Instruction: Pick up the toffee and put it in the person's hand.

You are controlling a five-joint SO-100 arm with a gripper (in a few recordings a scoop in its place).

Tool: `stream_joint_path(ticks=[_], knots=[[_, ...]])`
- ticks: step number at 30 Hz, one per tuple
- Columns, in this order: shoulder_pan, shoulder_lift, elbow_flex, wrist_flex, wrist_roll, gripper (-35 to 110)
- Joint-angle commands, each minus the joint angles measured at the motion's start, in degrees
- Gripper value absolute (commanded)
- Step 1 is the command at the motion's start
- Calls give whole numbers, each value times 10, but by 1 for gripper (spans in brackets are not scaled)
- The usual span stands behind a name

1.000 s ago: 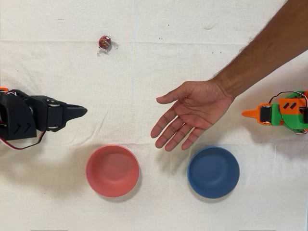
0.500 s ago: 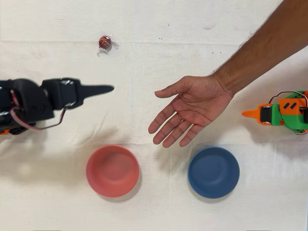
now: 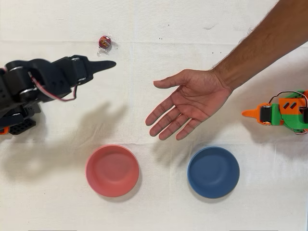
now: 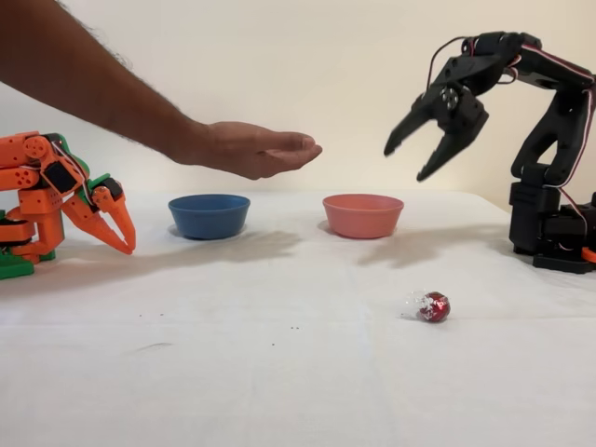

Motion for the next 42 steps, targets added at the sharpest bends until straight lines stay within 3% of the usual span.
stream_joint_path(ticks=[1,22,42], knots=[[-29,-2,18,-13,17,29],[-100,-185,21,-71,35,28],[-142,-335,-114,-113,61,28]])
